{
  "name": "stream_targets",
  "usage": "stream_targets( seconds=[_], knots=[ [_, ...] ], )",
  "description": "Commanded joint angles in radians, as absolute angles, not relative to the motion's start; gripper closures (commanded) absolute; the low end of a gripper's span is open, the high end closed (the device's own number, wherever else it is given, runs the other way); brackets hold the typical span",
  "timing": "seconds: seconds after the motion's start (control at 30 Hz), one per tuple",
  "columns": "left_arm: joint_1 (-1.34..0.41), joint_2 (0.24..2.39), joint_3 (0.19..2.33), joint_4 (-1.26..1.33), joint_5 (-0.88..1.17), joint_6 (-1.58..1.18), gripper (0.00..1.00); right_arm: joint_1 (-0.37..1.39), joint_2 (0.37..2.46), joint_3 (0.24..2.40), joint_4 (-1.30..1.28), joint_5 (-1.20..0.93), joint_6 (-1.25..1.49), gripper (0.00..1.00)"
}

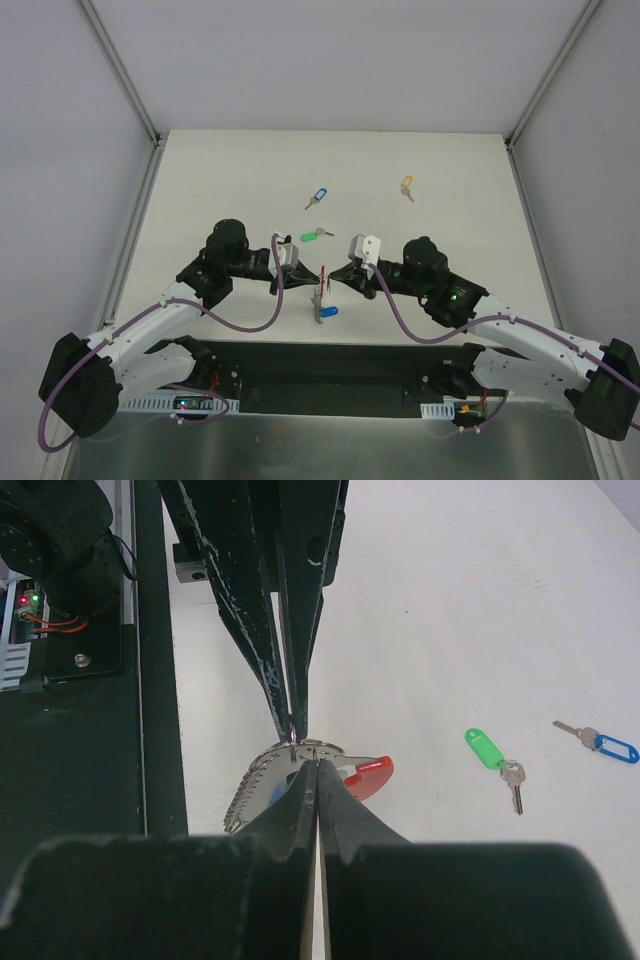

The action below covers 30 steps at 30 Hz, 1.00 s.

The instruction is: Put the keys on the keyring

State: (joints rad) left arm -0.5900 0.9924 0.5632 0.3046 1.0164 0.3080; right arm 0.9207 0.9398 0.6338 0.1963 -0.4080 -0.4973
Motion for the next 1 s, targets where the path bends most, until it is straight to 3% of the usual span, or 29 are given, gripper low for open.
stream_targets(
  seconds=[0.0,0.97],
  knots=[
    [-0.597,0.992,0.6,0.321,1.074,0.357,1.0,0.922,0.92,0.653,0.23,-0.451,-0.483,0.99],
    [-0.595,0.982,0.597,0.318,1.057,0.361,1.0,0.917,0.96,0.635,0.241,-0.466,-0.466,0.99]
  ],
)
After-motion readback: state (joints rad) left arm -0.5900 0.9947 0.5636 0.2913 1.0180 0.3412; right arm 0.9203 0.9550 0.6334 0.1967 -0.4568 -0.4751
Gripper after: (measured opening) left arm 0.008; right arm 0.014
